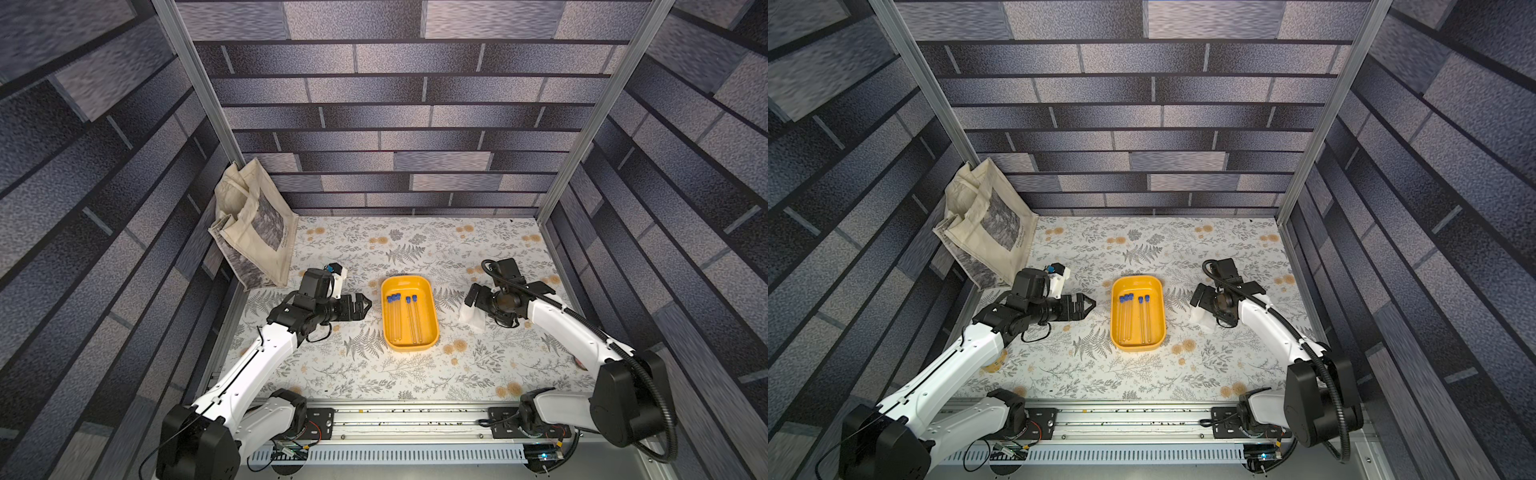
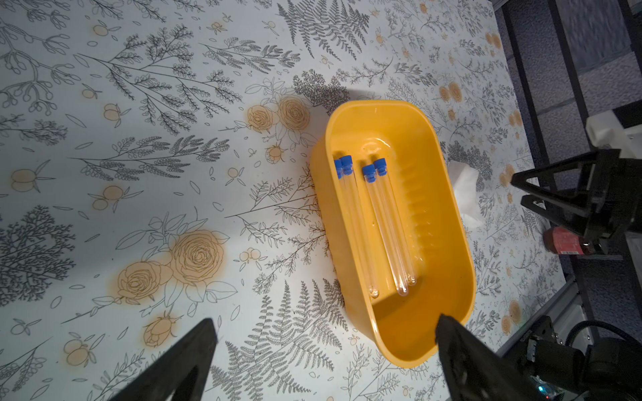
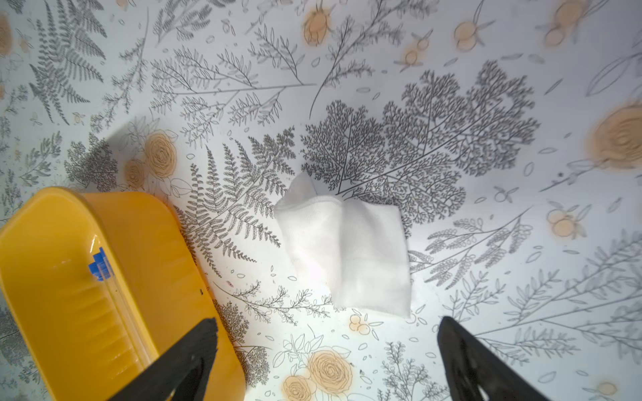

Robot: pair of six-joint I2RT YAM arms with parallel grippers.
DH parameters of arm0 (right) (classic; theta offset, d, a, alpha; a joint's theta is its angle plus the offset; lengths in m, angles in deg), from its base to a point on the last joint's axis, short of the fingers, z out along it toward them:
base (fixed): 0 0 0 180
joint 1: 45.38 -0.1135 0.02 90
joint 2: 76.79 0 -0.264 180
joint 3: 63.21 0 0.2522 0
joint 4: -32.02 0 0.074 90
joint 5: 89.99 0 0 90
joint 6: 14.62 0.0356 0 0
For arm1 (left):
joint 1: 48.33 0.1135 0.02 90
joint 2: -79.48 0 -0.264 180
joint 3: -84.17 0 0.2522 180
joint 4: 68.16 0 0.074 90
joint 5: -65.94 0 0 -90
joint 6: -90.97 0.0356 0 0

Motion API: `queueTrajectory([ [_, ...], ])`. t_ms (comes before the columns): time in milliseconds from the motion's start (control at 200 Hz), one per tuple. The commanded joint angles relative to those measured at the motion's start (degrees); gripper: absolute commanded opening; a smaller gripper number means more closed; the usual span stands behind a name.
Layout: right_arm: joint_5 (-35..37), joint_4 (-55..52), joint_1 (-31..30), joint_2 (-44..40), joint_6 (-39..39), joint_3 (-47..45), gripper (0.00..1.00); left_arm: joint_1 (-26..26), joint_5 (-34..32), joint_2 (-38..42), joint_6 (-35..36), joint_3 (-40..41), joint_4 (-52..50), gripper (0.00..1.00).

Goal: Wipe the exteriors of test tubes
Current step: Reset both arms

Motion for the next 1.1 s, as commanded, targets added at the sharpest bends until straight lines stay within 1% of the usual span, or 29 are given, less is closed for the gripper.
queueTrajectory([
  [0, 7.2, -8.2, -0.1, -0.7, -3.8, 3.2, 1.0, 0.1, -3.3, -1.2, -1.8, 0.5, 2.7, 1.0],
  [85, 9.5, -10.0, -0.2, -0.5, -5.3, 3.8, 1.0, 0.2, -4.9, -2.8, -2.1, 0.4, 3.2, 1.0],
  [180, 9.6, -5.0, -0.3, -3.2, -7.1, 1.4, 1.0, 0.0, -7.6, -4.1, -2.1, 1.3, 5.8, 1.0],
  [255, 10.6, 0.4, -0.2, -4.9, -8.8, 0.5, 1.0, -0.6, -13.7, -4.9, -2.0, 2.5, 9.1, 1.0],
  [301, 11.5, 4.1, -0.2, -6.0, -9.7, -0.1, 1.0, -0.8, -19.0, -5.2, -2.3, 3.1, 11.1, 1.0],
  [356, 12.0, 10.6, -0.2, -7.0, -11.1, -1.3, 1.0, -0.5, -23.7, -6.0, -1.9, 3.6, 14.0, 1.0],
  [406, 12.6, 16.4, -0.2, -7.5, -12.8, -2.4, 1.0, -0.4, -27.9, -7.0, 0.9, 3.6, 15.8, 1.0],
  [486, 15.0, 24.9, -0.2, -7.9, -14.6, -4.3, 1.0, -0.3, -35.8, -7.5, 7.2, 3.8, 21.7, 1.0],
  [536, 16.9, 29.3, -0.2, -7.7, -16.9, -5.3, 1.0, 0.3, -38.5, -6.9, 12.2, 5.0, 26.5, 1.0],
  [586, 18.8, 32.4, -0.2, -7.5, -20.8, -5.8, 1.0, 2.1, -39.7, -6.1, 16.3, 7.0, 32.1, 1.0],
  [631, 21.6, 34.5, -0.2, -7.4, -23.5, -6.4, 1.0, 4.7, -38.7, -6.1, 18.5, 9.1, 36.7, 1.0],
  [686, 25.1, 38.1, -0.2, -7.7, -25.6, -8.4, 1.0, 9.4, -32.9, -6.9, 18.9, 10.3, 39.5, 1.0],
  [721, 27.2, 41.6, -0.1, -8.2, -27.1, -10.5, 1.0, 11.9, -31.9, -7.8, 18.2, 10.7, 40.7, 1.0],
  [801, 27.8, 50.4, 0.0, -8.7, -31.8, -15.9, 1.0, 16.8, -26.9, -11.0, 17.0, 12.4, 46.1, 1.0],
  [836, 26.7, 54.9, 0.1, -8.5, -34.3, -18.3, 1.0, 17.8, -25.6, -12.7, 17.6, 12.9, 48.0, 1.0],
  [882, 25.2, 59.5, 0.1, -8.4, -37.3, -21.0, 1.0, 17.9, -26.3, -14.6, 19.1, 13.5, 50.2, 1.0],
  [947, 23.3, 64.5, 0.1, -8.7, -39.4, -24.5, 1.0, 18.4, -26.7, -16.7, 21.3, 15.0, 54.7, 1.0],
  [982, 23.2, 65.9, 0.1, -9.2, -39.6, -25.7, 1.0, 18.8, -26.1, -18.0, 21.7, 16.5, 59.2, 1.0],
  [1017, 23.2, 66.7, 0.3, -9.3, -40.1, -26.3, 1.0, 19.7, -24.9, -19.4, 20.9, 16.5, 59.7, 1.0],
  [1092, 23.2, 67.4, 1.0, -9.1, -41.7, -27.1, 1.0, 20.9, -21.5, -24.3, 20.7, 17.6, 65.3, 1.0],
])
